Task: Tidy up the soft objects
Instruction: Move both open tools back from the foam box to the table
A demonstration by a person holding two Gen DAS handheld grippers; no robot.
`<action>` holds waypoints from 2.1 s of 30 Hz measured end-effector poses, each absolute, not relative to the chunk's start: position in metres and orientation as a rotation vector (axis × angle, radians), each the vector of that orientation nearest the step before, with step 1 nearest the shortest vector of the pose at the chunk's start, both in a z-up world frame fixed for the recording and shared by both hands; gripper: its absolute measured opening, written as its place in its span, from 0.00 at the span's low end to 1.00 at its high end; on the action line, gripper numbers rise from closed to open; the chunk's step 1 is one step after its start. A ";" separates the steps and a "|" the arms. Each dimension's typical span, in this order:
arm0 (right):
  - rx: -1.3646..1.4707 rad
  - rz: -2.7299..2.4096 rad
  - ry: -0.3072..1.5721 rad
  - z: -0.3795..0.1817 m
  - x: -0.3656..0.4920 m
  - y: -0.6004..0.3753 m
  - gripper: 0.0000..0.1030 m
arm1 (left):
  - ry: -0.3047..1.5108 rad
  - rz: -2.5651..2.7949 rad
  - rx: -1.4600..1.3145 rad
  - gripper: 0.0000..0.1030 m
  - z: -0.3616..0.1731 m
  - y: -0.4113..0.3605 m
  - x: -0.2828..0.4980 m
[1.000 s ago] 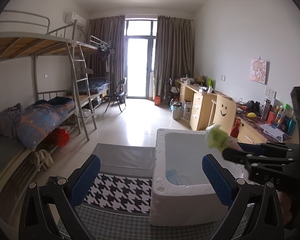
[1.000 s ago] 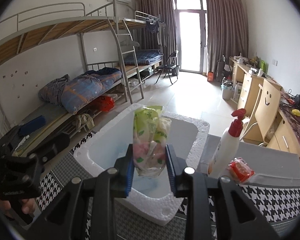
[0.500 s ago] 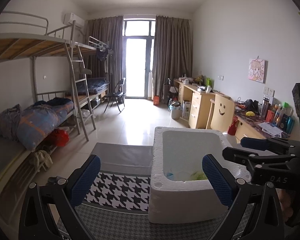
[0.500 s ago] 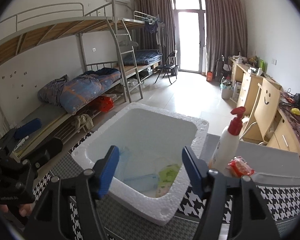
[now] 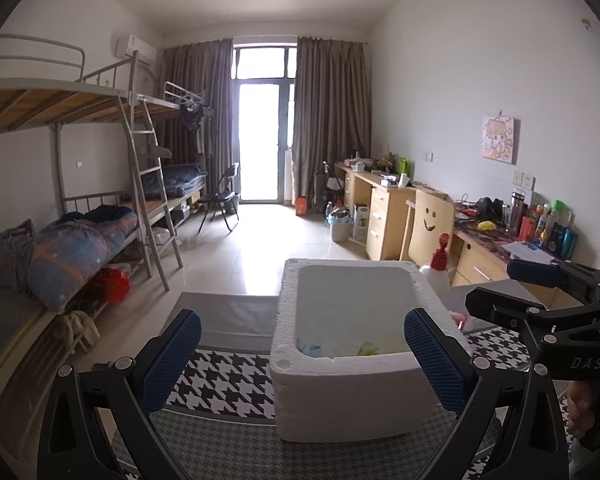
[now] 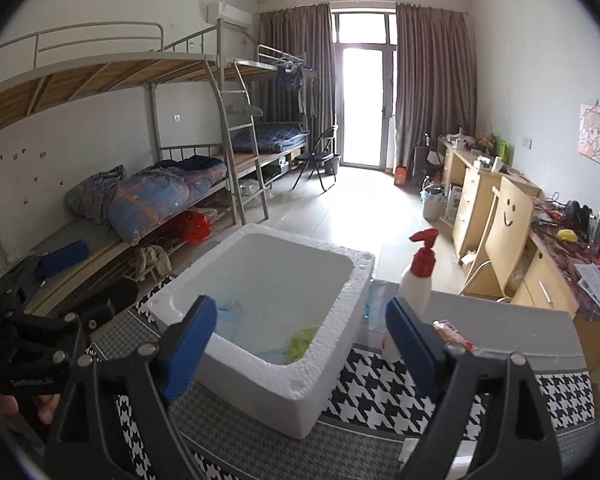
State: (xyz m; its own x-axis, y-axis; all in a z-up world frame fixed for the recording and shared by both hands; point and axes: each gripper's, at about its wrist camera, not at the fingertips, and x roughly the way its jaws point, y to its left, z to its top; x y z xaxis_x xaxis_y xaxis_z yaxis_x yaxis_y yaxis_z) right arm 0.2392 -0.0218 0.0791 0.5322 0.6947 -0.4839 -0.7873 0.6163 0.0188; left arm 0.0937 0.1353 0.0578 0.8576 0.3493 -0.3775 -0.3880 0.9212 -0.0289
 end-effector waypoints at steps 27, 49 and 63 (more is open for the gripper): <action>-0.161 0.836 0.428 0.079 0.210 -0.089 0.87 | 0.352 0.250 -0.068 0.99 0.058 0.076 0.071; -0.147 0.746 0.406 0.067 0.191 -0.138 0.87 | 0.348 0.143 -0.068 0.99 0.047 0.039 0.057; -0.134 0.696 0.400 0.061 0.183 -0.161 0.87 | 0.359 0.112 -0.065 0.99 0.033 0.019 0.057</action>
